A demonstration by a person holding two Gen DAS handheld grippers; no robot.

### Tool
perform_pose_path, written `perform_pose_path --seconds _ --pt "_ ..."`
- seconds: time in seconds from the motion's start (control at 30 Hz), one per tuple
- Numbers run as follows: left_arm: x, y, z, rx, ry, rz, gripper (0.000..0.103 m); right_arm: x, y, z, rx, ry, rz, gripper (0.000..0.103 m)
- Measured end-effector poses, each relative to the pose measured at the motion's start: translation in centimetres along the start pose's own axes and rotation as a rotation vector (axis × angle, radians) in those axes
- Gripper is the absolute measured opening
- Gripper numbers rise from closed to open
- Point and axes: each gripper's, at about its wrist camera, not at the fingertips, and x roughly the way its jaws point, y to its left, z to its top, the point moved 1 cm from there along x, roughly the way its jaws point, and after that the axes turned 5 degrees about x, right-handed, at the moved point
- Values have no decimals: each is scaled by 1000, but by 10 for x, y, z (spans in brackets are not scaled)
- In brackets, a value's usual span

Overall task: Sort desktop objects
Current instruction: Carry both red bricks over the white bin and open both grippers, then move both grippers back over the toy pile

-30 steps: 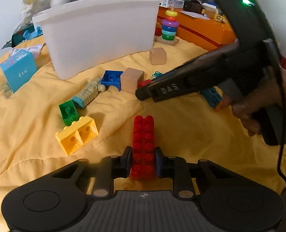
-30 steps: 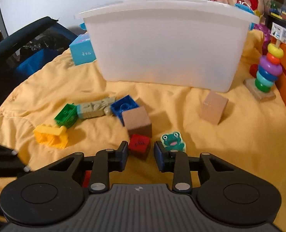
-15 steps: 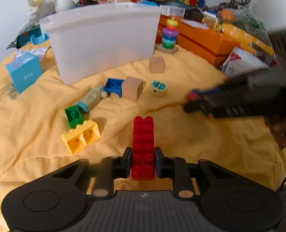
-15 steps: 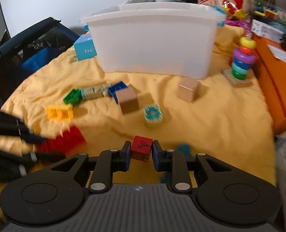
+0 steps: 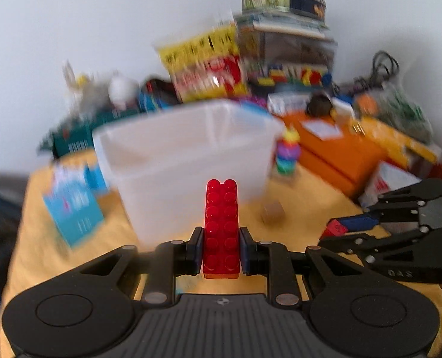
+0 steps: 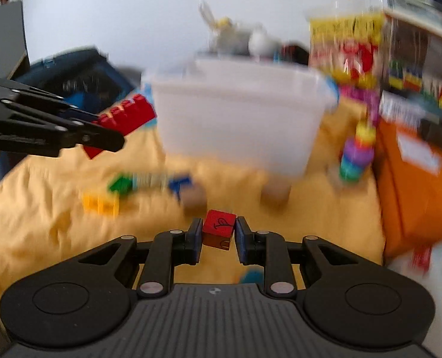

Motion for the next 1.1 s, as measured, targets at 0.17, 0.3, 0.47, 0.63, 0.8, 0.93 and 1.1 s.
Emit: perform_pose_path --seconds 0.17,0.3,0.47,0.63,0.8,0.93,1.1 --pt "3 18 51 22 -116 69 27 2 -6 50 -33 -128 -17 26" --pt "12 28 78 7 -165 101 27 11 -11 92 -50 -224 -39 26" --pt "34 37 96 36 -172 159 27 31 -24 134 -15 -281 -64 26" --pt "76 51 91 30 -96 193 27 66 -32 152 43 -220 -101 27" --pt "85 52 78 38 -38 212 34 87 -35 148 64 -159 -106 39" --pt "51 47 63 -6 -99 169 51 65 -32 129 37 -211 -90 46" --pt "18 33 32 -30 -87 96 57 40 -26 105 24 -204 -33 48"
